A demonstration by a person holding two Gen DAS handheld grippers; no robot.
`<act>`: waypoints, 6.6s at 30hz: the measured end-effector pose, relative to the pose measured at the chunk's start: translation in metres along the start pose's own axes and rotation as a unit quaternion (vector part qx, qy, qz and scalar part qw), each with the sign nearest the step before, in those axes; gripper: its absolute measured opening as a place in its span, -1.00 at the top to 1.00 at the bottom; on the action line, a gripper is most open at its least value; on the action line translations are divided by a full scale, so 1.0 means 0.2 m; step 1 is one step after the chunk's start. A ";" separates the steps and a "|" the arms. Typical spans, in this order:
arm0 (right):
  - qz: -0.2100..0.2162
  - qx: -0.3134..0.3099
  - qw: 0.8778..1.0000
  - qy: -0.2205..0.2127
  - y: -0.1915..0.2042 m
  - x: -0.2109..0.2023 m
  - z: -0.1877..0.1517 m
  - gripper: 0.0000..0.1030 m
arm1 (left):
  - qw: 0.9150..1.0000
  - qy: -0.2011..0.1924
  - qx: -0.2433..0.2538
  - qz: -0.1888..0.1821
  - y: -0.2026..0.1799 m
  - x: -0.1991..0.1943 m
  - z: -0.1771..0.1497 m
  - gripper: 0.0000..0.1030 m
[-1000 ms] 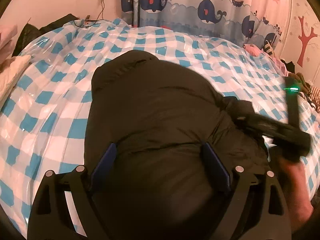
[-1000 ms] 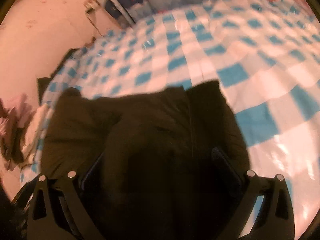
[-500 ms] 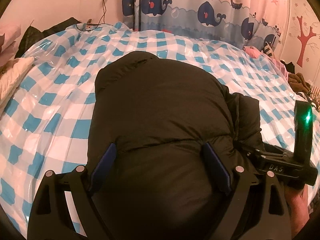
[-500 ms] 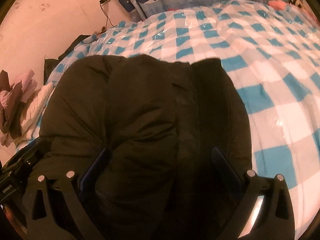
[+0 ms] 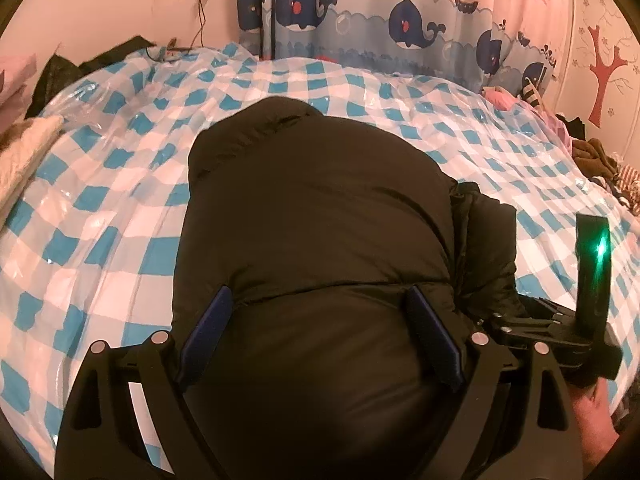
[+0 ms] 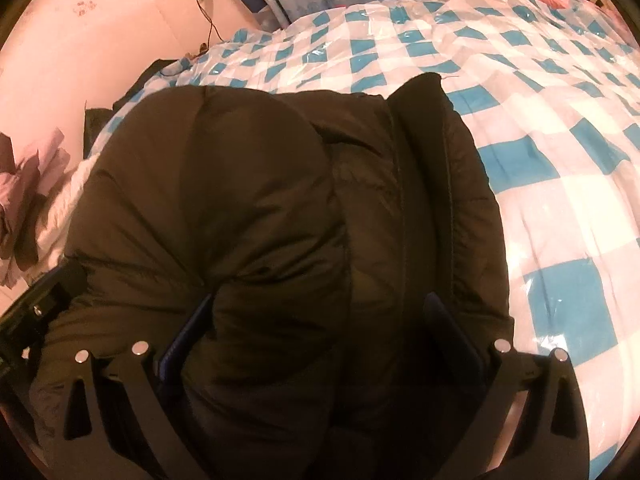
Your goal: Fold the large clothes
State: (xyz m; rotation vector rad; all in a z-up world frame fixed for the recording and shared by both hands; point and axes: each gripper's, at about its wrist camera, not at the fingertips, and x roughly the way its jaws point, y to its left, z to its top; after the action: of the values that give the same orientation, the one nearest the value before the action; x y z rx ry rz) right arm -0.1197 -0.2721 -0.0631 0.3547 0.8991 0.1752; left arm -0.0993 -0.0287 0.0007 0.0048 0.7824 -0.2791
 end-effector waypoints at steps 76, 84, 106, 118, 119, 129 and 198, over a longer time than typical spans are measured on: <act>-0.030 -0.080 0.996 0.028 0.33 -0.30 -0.17 -0.89 | 0.996 0.049 -0.069 0.041 0.36 -0.53 -0.19 -0.74; -0.018 -0.071 0.994 -0.080 0.45 -0.44 0.19 -0.90 | 0.996 0.030 -0.050 0.060 0.30 -0.50 -0.09 -0.74; -0.054 -0.109 0.992 0.039 0.40 -0.23 -0.06 -0.90 | 0.995 0.058 -0.055 0.053 0.23 -0.42 -0.06 -0.74; -0.100 -0.131 0.986 -0.033 0.64 -0.75 -0.12 -0.89 | 0.995 0.045 -0.056 0.075 0.21 -0.69 -0.10 -0.74; -0.106 -0.134 0.985 -0.029 0.67 -0.78 -0.13 -0.89 | 0.995 0.048 -0.055 0.075 0.20 -0.70 -0.10 -0.74; -0.130 -0.102 0.985 0.041 0.72 -0.81 -0.18 -0.89 | 0.995 0.060 -0.029 0.073 0.15 -0.81 -0.15 -0.74; -0.129 -0.091 0.985 0.075 0.78 -0.71 -0.22 -0.89 | 0.989 0.115 -0.046 0.078 0.27 -0.65 -0.19 -0.74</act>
State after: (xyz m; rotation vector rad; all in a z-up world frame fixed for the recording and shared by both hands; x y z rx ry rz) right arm -0.2422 -0.1588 0.0734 0.0538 1.0598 0.0437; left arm -0.1998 0.0590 0.0598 0.0122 1.0190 -0.0936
